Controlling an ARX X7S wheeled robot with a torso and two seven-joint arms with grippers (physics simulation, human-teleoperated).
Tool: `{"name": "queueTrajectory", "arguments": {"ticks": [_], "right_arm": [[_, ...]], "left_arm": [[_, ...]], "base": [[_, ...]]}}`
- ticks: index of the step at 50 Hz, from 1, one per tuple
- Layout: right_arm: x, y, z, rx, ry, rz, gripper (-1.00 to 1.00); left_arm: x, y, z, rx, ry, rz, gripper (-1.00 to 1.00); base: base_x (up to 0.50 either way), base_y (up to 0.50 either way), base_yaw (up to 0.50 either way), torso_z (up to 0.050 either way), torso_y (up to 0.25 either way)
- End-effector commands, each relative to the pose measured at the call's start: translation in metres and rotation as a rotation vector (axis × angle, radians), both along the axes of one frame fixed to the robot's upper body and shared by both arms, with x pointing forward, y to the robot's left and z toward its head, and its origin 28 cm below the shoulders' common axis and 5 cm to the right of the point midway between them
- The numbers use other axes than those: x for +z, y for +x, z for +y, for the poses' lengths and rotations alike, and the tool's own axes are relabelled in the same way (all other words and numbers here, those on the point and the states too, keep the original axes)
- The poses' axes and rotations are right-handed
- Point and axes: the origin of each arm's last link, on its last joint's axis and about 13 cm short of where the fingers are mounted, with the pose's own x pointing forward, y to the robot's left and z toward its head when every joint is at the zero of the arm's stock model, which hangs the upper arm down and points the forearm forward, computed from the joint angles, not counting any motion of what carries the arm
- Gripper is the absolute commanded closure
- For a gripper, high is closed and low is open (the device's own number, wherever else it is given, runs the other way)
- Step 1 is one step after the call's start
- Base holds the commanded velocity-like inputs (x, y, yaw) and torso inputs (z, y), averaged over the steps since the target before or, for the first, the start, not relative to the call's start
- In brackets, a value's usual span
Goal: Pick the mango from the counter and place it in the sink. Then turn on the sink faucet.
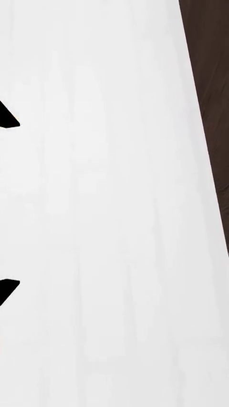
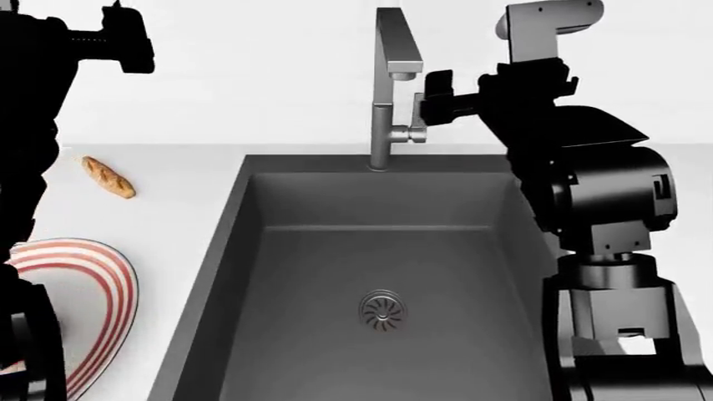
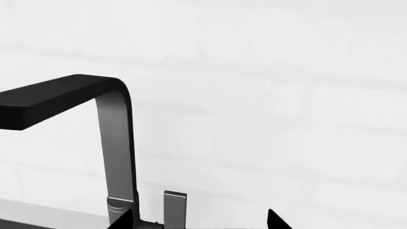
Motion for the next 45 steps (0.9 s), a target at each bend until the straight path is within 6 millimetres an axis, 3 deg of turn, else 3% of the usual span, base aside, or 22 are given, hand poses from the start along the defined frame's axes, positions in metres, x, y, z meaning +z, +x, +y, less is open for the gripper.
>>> {"name": "queueTrajectory", "arguments": {"ticks": [1,7,13,14,16,18,22,30,41,43,45], "right_arm": [[-0.001,-0.002,-0.003,-0.011,0.002,-0.002,-1.00],[-0.002,-0.003,-0.006,-0.017,0.002,0.004,-1.00],[-0.003,-0.002,-0.006,-0.018,0.006,0.003,-1.00],[-0.004,-0.002,-0.006,-0.018,0.005,0.004,-1.00],[-0.004,-0.001,-0.006,-0.020,0.004,0.005,-1.00],[-0.004,-0.001,-0.006,-0.020,0.005,0.004,-1.00],[-0.006,-0.001,-0.007,-0.021,0.009,0.006,-1.00],[-0.005,0.001,-0.007,-0.023,0.005,0.004,-1.00],[-0.006,0.004,-0.007,-0.025,0.004,-0.003,-1.00],[-0.007,0.005,-0.006,-0.024,0.005,-0.004,-1.00],[-0.008,0.006,-0.006,-0.024,0.000,-0.002,-1.00]], "left_arm": [[0.004,-0.057,0.006,-0.013,0.044,0.007,-1.00],[0.014,-0.086,0.018,0.007,0.090,0.010,-1.00],[0.009,-0.117,0.029,0.009,0.117,0.048,-1.00],[0.010,-0.128,0.039,0.096,0.093,0.032,-1.00],[0.013,-0.140,0.038,0.104,0.091,0.027,-1.00],[0.008,-0.150,0.030,-0.024,0.123,0.089,-1.00],[0.005,-0.169,0.034,-0.043,0.070,0.140,-1.00],[0.006,-0.191,0.043,-0.012,-0.038,0.331,-1.00],[-0.016,-0.202,0.048,0.035,-0.200,0.483,-1.00],[0.000,-0.201,0.047,0.058,-0.206,0.484,-1.00],[-0.001,-0.200,0.046,0.063,-0.217,0.500,-1.00]], "base": [[0.00,0.00,0.00,0.000,0.000],[0.00,0.00,0.00,0.000,0.000],[0.00,0.00,0.00,0.000,0.000],[0.00,0.00,0.00,0.000,0.000],[0.00,0.00,0.00,0.000,0.000],[0.00,0.00,0.00,0.000,0.000],[0.00,0.00,0.00,0.000,0.000],[0.00,0.00,0.00,0.000,0.000],[0.00,0.00,0.00,0.000,0.000],[0.00,0.00,0.00,0.000,0.000],[0.00,0.00,0.00,0.000,0.000]]}}
